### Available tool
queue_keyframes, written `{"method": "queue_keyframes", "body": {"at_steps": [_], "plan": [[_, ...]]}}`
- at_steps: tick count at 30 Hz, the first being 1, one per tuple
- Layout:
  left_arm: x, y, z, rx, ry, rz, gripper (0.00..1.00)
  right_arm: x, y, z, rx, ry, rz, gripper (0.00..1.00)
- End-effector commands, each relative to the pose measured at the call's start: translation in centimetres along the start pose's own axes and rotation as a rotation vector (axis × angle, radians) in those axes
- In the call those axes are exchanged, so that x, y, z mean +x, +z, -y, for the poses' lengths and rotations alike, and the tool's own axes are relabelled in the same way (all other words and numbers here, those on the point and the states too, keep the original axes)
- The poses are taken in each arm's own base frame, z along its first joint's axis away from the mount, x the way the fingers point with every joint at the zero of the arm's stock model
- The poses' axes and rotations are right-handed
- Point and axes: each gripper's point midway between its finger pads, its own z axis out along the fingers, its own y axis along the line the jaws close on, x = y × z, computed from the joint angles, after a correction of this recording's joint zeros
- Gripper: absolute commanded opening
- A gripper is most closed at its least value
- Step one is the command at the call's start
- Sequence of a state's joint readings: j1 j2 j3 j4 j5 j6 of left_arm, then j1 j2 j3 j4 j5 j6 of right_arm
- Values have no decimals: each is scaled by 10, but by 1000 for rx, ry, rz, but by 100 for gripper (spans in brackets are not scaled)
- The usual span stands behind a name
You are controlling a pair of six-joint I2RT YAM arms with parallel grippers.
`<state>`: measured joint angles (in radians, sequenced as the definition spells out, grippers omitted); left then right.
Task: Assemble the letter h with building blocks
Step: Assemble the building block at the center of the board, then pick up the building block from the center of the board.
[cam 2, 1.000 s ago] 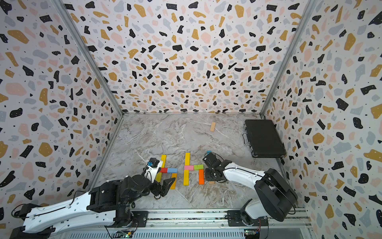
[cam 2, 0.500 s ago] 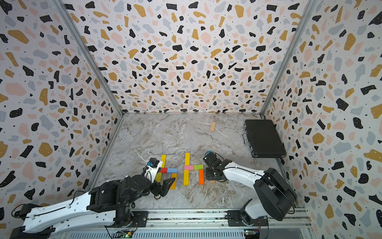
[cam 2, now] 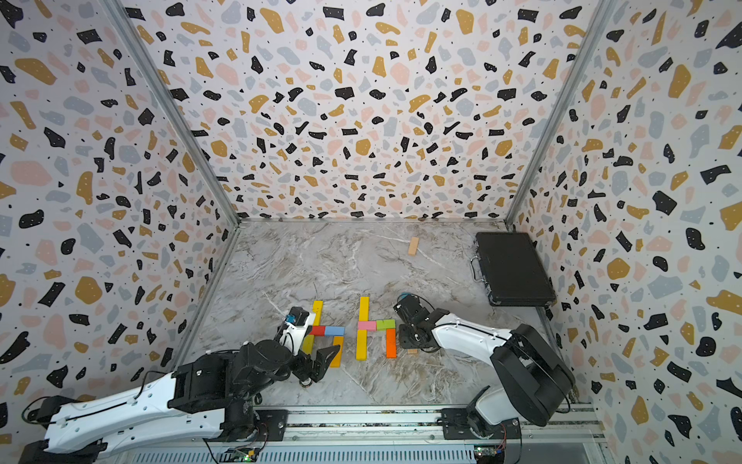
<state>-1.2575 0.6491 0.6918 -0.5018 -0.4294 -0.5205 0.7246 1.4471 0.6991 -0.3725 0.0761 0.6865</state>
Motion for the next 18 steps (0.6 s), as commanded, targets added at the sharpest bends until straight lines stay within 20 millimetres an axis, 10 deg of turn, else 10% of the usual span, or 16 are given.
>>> {"method": "queue_keyframes", "body": {"at_steps": [1,12,18], "plan": [[-1,1,-4,-19,-13,16,99,5,5,9,41,-4,-29,37],[-1,2,-3,-14,-12,11,99,-7,-27,-8,-64,2,31,63],[-7,-3,-2,-1,-10,32,99,-68,-77,-2,-18,27,231,82]]}}
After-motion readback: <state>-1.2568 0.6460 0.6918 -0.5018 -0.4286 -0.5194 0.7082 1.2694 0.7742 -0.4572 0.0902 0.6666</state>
